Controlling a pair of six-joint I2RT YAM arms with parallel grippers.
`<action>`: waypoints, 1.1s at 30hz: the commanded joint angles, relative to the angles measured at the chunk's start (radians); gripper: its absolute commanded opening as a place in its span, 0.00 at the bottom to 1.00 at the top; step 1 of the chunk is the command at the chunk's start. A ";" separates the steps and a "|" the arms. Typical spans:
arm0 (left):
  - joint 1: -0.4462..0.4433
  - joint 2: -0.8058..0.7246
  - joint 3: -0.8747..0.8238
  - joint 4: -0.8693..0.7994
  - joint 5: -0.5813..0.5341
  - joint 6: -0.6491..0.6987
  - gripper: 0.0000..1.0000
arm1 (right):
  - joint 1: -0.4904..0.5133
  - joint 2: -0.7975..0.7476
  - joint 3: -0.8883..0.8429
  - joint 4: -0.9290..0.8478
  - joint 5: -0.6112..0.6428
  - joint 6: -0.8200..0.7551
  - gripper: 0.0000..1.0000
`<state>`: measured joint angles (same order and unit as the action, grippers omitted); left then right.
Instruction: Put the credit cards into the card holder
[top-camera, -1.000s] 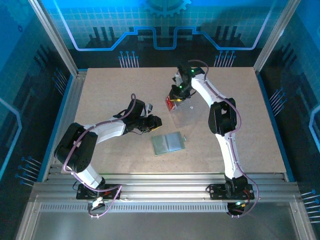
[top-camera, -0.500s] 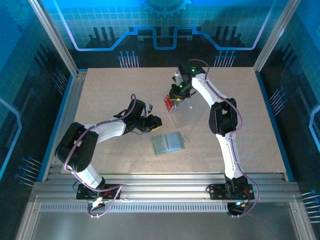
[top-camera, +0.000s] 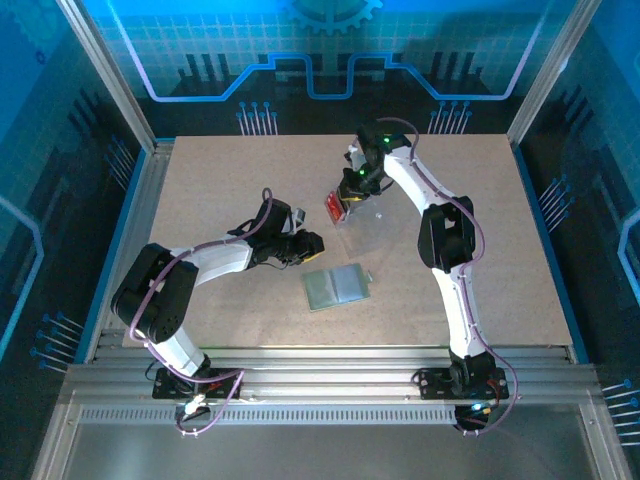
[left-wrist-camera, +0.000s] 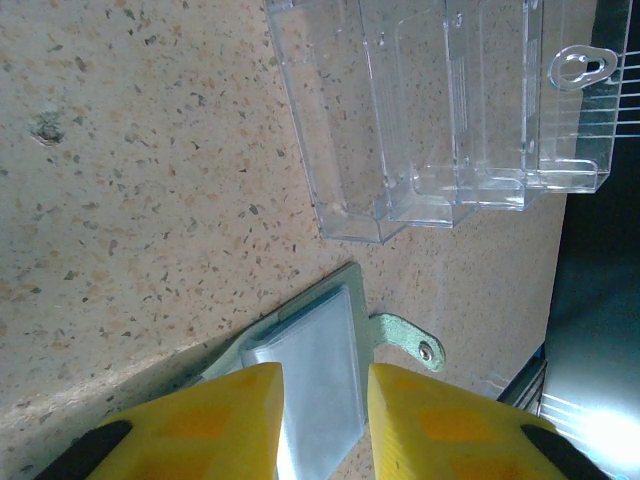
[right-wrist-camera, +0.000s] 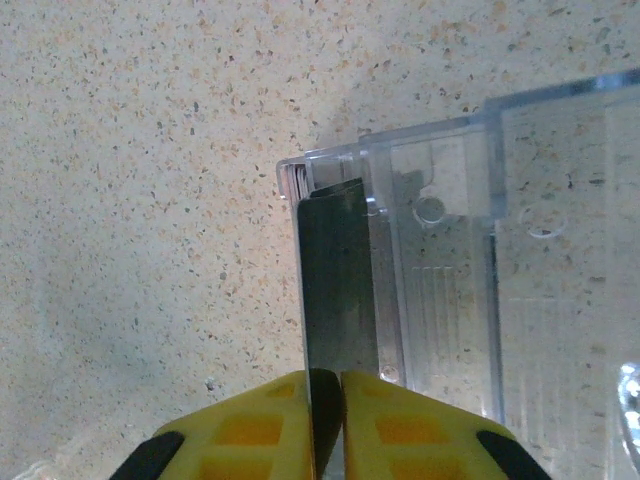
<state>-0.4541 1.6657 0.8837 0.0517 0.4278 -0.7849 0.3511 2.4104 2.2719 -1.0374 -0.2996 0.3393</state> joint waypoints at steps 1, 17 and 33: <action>0.008 0.005 -0.002 0.016 0.025 -0.005 0.29 | -0.014 -0.062 0.005 -0.027 -0.027 -0.014 0.14; 0.008 0.006 -0.002 0.022 0.026 -0.007 0.29 | -0.029 -0.079 0.002 -0.079 0.046 -0.024 0.02; 0.015 0.228 0.333 0.047 0.055 -0.176 0.00 | -0.063 -0.133 -0.067 -0.063 0.034 -0.013 0.00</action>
<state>-0.4534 1.8275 1.1732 0.0864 0.4583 -0.8955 0.3138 2.3325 2.2242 -1.0836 -0.2626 0.3241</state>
